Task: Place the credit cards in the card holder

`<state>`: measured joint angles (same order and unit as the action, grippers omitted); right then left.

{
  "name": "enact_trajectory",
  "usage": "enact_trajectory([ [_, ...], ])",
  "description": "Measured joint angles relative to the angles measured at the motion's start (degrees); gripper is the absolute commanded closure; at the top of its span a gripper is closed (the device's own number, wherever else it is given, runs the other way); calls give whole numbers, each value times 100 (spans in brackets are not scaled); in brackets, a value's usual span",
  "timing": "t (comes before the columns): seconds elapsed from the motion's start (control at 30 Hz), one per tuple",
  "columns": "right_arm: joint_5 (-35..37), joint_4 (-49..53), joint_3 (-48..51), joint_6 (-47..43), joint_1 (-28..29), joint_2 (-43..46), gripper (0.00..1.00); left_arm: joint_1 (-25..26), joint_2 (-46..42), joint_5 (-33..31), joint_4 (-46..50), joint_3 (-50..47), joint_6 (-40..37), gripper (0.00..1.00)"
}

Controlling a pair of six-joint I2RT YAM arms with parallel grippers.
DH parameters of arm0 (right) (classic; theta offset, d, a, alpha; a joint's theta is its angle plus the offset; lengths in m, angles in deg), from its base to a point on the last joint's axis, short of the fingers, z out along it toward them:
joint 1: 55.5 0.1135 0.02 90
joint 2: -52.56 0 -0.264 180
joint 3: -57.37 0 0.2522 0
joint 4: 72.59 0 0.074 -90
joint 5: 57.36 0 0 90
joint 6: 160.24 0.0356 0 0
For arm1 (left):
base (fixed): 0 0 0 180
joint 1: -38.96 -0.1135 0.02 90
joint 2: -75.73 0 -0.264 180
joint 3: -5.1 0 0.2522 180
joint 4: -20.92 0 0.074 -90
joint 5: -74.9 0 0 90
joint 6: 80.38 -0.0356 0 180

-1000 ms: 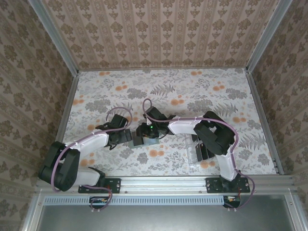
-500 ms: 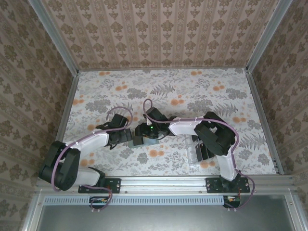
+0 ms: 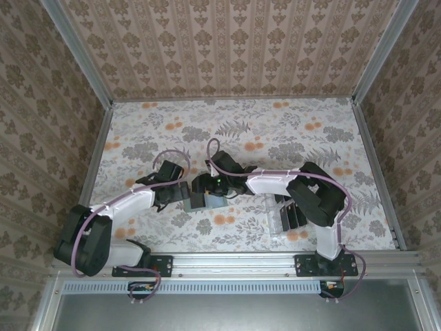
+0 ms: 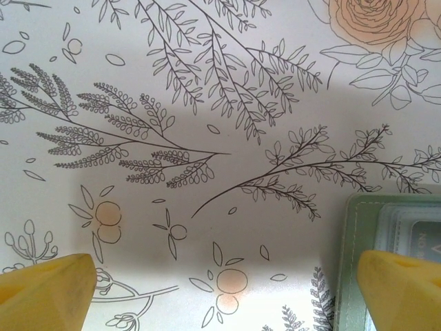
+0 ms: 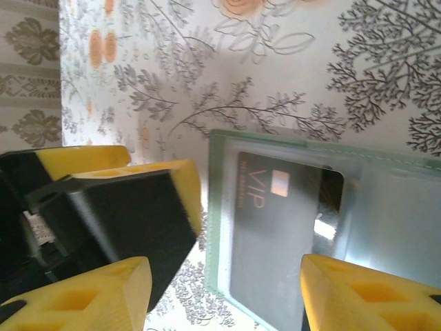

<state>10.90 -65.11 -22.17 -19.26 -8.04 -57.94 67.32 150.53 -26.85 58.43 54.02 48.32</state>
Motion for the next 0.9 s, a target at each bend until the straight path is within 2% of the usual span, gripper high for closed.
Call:
enact_trajectory([
  [0.2, 227, 496, -96, -245, 0, 85, 81, 0, -122, 0, 9, -4, 0, 0],
  [0.33, 398, 896, -212, -393, 0, 72, 90, 0, -138, 4, 0, -35, 0, 0],
  [0.53, 485, 1113, -404, -481, 7, -179, 95, 7, -138, 46, -46, -116, 0, 0],
  [0.9, 492, 1237, -466, -483, 7, -369, 97, 15, -83, 94, -221, -229, 0, 0],
])
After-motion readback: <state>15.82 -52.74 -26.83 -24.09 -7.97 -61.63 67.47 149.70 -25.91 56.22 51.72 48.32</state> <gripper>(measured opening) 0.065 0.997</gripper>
